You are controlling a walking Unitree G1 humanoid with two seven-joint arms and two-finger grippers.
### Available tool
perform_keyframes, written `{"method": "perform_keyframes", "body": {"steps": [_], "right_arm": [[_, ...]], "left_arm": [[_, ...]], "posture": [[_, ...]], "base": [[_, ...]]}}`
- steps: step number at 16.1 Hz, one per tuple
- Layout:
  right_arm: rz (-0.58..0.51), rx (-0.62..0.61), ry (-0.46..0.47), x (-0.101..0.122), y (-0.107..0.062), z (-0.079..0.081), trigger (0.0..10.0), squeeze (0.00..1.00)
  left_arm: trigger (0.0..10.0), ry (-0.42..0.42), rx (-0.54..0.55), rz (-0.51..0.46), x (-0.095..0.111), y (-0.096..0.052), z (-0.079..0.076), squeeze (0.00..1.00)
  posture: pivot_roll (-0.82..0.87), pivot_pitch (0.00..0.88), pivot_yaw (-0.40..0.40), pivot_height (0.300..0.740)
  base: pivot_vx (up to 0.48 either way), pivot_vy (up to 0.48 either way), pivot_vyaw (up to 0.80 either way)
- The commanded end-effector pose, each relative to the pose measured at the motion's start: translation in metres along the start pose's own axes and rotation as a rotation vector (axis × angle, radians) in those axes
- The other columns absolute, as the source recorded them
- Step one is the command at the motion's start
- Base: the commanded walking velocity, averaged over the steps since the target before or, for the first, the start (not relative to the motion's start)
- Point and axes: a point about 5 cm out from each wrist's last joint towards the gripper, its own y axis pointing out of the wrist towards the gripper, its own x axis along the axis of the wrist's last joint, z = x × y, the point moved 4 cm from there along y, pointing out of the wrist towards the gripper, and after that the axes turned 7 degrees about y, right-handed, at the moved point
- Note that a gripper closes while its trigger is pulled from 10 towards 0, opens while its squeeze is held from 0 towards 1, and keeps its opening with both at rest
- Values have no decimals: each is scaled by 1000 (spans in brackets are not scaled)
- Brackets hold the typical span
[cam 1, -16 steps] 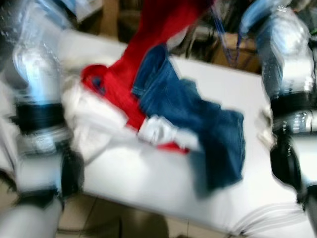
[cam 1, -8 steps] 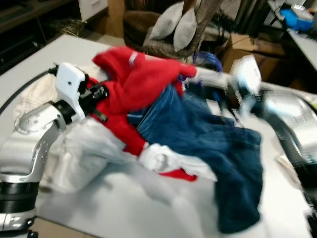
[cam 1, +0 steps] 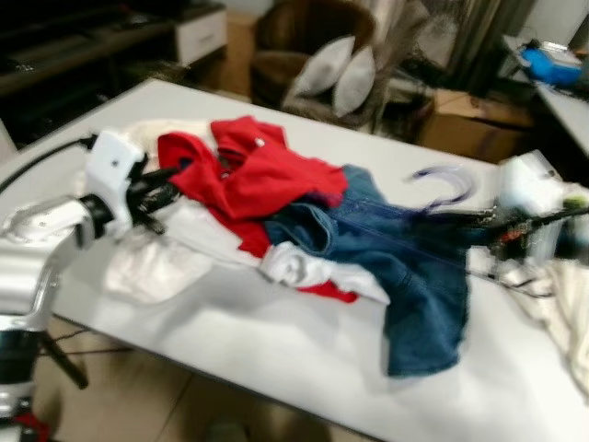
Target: Hang hanger
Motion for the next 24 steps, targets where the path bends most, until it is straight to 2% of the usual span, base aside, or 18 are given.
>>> {"method": "perform_keyframes", "body": {"steps": [1, 3, 4, 5, 7, 8, 9, 10, 11, 12, 14, 15, 17, 18, 19, 20, 22, 24], "right_arm": [[-57, -22, -9, 18, -17, -3, 10000, 0], [-143, -79, 11, 33, -41, -9, 10000, 0], [-163, -87, 18, 36, -46, -10, 10000, 0], [-224, -126, 26, 44, -60, -14, 10000, 0], [-298, -197, 43, 51, -72, -21, 10000, 0], [-308, -230, 49, 50, -72, -25, 10000, 0], [-265, -298, 36, 42, -63, -30, 10000, 0], [-247, -340, 40, 39, -58, -33, 10000, 0], [-229, -412, 43, 34, -48, -36, 10000, 0], [-248, -515, 73, 32, -35, -40, 10000, 0], [-261, -593, 94, 30, -26, -44, 10000, 0], [-270, -689, 122, 26, -15, -46, 10000, 0], [-322, -858, 245, 16, 3, -43, 10000, 0], [-308, -955, 275, 4, 7, -35, 10000, 0], [-293, -1034, 317, -14, 9, -17, 10000, 0], [-286, -1043, 318, -17, 9, -13, 10000, 0], [-302, -1094, 342, -22, 19, -3, 10000, 0], [-286, -1116, 328, -22, 23, -1, 10000, 0]], "left_arm": [[10000, 33, 25, -16, 8, -4, 11, 1000], [10000, -3, 52, -51, 12, -15, 25, 1000], [10000, -18, 50, -74, 14, -17, 26, 1000], [10000, -48, -15, -154, 25, -25, 25, 1000], [10000, -70, -103, -219, 36, -36, 21, 1000], [10000, -93, -103, -266, 44, -38, 22, 1000], [10000, -137, -30, -405, 71, -38, 32, 1000], [10000, -152, -8, -451, 82, -36, 33, 416], [10000, -179, 20, -509, 98, -30, 31, 0], [10000, -148, 41, -502, 108, -15, 17, 0], [10000, -101, 37, -461, 106, -1, 0, 0], [10000, -57, 72, -456, 102, 12, -16, 0], [10000, -68, 101, -420, 90, 29, -41, 0], [10000, -98, 105, -389, 79, 31, -51, 0], [10000, -143, 137, -373, 68, 25, -58, 0], [10000, -156, 145, -370, 66, 24, -59, 0], [10000, -158, 191, -319, 41, 21, -65, 0], [10000, -151, 212, -303, 35, 22, -65, 0]], "posture": [[64, 0, -65, 740], [65, 0, -61, 740], [66, 0, -62, 740], [66, 0, -61, 740], [66, 0, -60, 740], [66, 0, -60, 740], [67, 0, -60, 740], [68, 0, -60, 740], [66, 0, -57, 740], [62, 0, -52, 740], [56, 0, -48, 740], [50, 0, -45, 740], [29, 0, -36, 740], [22, 0, -33, 740], [16, 0, -37, 740], [16, 0, -37, 740], [15, 0, -50, 740], [13, 0, -57, 740]], "base": [[0, 0, 0], [0, 0, 0], [0, 0, 0], [0, 0, 0], [0, 0, 0], [0, 0, 0], [0, 0, 0], [0, 0, 0], [0, 0, 0], [0, 0, 0], [0, 0, 0], [0, 0, 0], [0, 0, 0], [0, -349, 0], [0, -435, 0], [0, -435, 0], [0, -431, 0], [0, -431, 0]]}}
